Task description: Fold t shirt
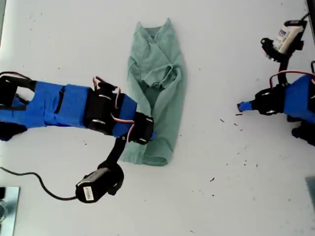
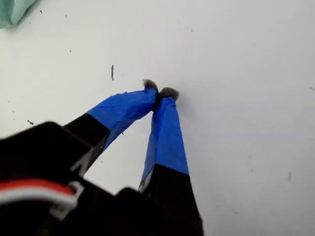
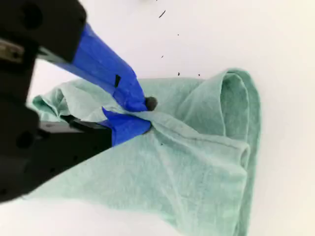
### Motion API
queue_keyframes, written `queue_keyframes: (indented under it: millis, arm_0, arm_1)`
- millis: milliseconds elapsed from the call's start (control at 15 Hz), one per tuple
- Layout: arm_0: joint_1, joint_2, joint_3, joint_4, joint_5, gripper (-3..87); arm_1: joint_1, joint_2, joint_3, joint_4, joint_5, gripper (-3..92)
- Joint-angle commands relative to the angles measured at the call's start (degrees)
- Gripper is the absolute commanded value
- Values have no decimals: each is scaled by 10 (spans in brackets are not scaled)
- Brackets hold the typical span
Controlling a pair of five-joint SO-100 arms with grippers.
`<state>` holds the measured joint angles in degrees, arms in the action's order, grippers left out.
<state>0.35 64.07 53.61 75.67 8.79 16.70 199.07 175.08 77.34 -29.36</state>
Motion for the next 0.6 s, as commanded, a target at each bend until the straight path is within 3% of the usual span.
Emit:
queue_keyframes:
  millis: [0,67,200,400,533]
  arm_0:
    - [-25,-31,-32,-30,18,207]
    - [-38,-82,-33,-35,21,299]
    - [-58,-136,-39,-26,27,338]
    - [-48,40,-23,64,27,267]
    - [-41,208,42,79,31,236]
  arm_1:
    - [-1,9,25,1,5,17]
    - [-1,9,25,1,5,17]
    - [-4,9,25,1,6,17]
    - [-2,8,25,1,6,17]
    - [-1,8,25,1,7,17]
